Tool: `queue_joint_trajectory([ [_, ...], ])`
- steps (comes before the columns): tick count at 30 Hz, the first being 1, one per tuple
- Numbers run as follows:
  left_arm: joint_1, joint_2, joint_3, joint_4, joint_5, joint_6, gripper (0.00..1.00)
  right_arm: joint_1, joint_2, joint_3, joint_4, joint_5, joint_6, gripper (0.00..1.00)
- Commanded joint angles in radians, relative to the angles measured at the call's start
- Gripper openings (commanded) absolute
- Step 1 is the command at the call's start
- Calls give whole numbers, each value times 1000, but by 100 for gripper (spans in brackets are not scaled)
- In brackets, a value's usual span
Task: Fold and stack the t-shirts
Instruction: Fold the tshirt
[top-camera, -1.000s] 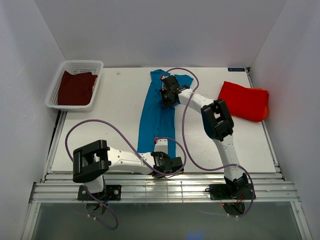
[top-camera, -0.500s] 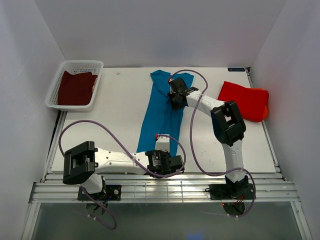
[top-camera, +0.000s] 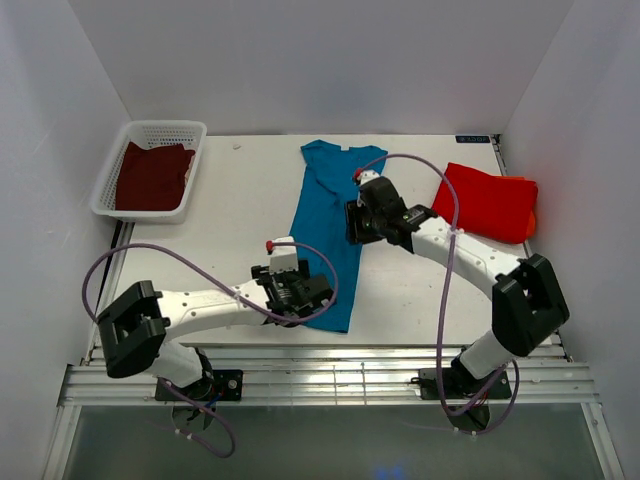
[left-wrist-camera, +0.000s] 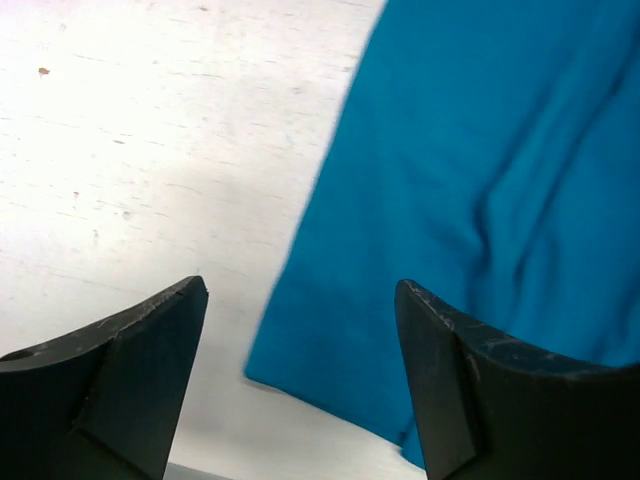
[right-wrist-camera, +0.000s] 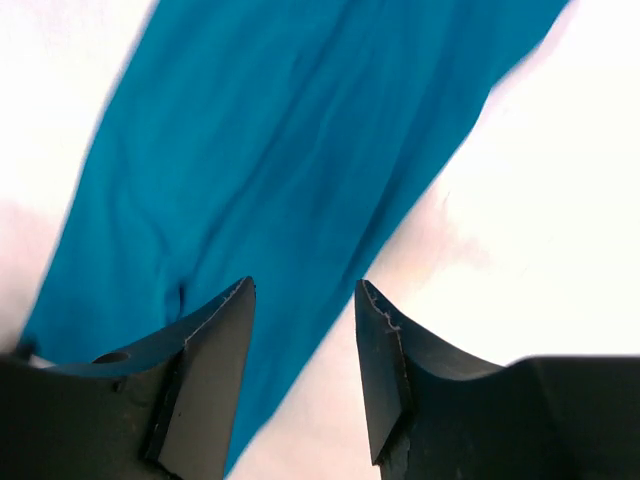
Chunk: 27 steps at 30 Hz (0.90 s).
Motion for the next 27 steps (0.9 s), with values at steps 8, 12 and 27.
queue_joint_trajectory([
  [8,252,-328,-282,451,347,417,86,327,-213,-331,-14,161,382,52],
  [12,258,-322,-317,468,430,398,85,428,-205,-350,-47,213,485,53],
  [27,260,-293,-440,533,491,365,82,583,-67,-333,-144,316,669,52],
])
